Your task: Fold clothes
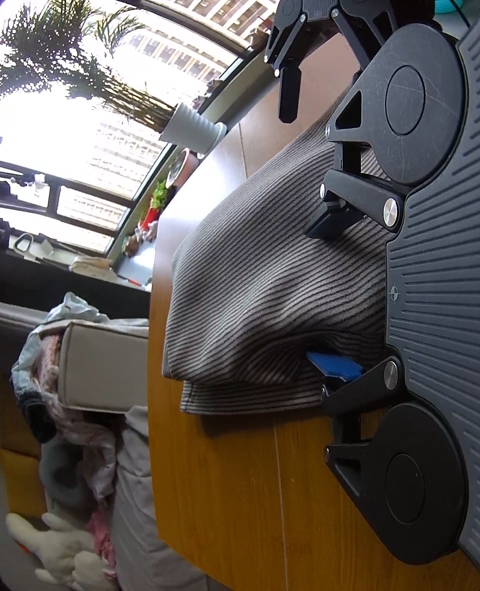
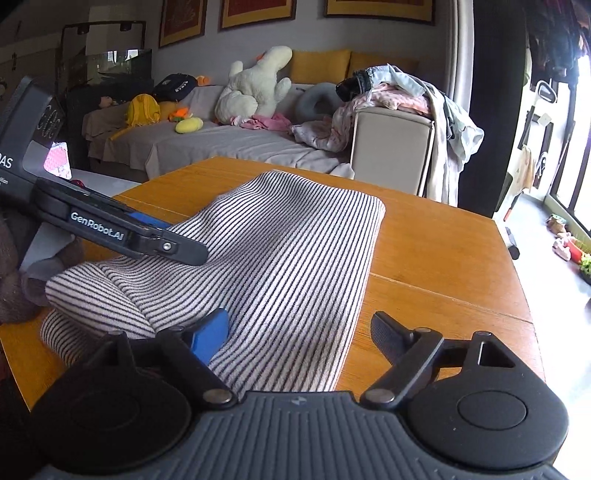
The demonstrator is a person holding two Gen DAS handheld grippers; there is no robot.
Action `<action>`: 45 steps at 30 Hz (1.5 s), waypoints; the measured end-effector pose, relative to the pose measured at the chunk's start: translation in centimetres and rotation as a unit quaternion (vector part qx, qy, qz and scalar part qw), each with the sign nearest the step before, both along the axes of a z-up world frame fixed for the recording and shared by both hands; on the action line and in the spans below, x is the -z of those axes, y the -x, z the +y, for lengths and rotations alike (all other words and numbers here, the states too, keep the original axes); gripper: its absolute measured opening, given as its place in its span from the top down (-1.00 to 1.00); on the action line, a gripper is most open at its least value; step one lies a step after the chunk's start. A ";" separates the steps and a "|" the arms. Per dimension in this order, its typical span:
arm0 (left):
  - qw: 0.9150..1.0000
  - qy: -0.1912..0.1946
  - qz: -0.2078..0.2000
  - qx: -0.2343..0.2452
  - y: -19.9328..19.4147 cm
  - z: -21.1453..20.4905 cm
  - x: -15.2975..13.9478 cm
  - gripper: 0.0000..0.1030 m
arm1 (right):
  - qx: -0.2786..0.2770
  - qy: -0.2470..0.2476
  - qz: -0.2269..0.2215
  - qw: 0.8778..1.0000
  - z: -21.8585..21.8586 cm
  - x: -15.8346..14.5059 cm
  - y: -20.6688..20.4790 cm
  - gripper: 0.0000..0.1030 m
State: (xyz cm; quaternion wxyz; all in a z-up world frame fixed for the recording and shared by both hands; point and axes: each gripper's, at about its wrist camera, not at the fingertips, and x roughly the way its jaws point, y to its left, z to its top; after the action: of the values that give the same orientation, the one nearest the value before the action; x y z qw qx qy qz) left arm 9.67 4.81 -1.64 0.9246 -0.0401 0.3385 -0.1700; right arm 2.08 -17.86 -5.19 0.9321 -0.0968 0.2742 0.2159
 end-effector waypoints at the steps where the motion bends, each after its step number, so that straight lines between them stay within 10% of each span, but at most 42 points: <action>1: 1.000 -0.005 0.000 -0.003 0.5 0.3 0.0 -0.49 | -0.002 0.003 -0.001 1.000 0.1 0.0 0.3 -0.65; 20: 0.999 -0.008 0.004 -0.040 5.4 3.9 -0.9 -0.73 | -0.085 0.040 -0.003 0.996 3.2 -0.9 5.3 -0.61; 45: 0.999 -0.011 0.003 -0.049 6.8 5.8 -1.7 -0.84 | -0.219 0.205 -0.104 0.948 9.2 0.4 9.8 -0.60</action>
State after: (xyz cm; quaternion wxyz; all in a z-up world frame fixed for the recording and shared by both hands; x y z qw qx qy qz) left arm 2.85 10.58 0.11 0.9311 -0.0472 0.3409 -0.1204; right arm -7.73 -8.63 -5.56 0.8452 -0.3656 0.1857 0.3427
